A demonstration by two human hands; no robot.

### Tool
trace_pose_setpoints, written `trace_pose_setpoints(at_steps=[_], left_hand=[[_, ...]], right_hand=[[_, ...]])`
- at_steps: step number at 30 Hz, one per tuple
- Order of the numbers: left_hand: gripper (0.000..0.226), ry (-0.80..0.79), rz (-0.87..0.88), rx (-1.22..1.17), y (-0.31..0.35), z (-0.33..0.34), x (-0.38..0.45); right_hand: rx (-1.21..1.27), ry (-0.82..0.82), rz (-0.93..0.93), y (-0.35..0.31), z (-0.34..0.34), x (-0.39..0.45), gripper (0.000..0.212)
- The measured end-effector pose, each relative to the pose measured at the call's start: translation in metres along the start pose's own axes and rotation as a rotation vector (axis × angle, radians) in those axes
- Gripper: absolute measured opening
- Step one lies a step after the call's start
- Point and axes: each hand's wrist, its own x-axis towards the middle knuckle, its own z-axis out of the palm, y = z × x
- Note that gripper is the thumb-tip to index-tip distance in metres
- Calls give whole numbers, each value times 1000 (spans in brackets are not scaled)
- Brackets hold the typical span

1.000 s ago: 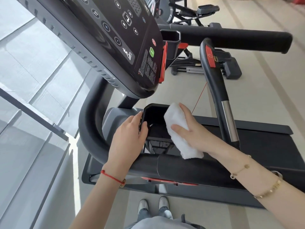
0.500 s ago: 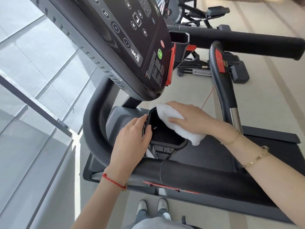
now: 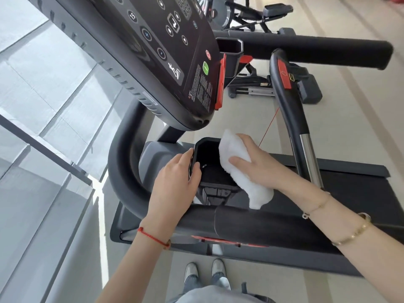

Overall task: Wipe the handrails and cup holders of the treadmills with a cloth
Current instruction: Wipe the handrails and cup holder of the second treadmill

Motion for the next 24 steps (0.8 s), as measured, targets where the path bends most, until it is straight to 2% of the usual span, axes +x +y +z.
trace_pose_setpoints(at_steps=[2,4,8,12,17,19,22,24], left_hand=[[44,3,2,-2,1,0,-1],[44,-2,6,-6,0,0,-1],[44,-11,8,6,1,0,-1],[44,-15,1,-4,1,-1,-2],[43,4,-12,-13,0,-1,-2],[42,25,-24,-8,0,-2,-2],[41,28,-30,-4,1,-2,-3],[41,27,-33,5,2,-2,-3]], right_hand=[[51,43,8,2,12,-15,72],[58,70,34,0,17,-16,74],[-115,19,60,-14,-4,16,55],[18,-4,69,-12,-11,21,41],[83,18,83,7,5,-8,58],[-5,-10,53,3,-1,-2,58],[-361,-33,-107,-14,-11,25,46],[-489,-91,-196,-30,-10,45,38]])
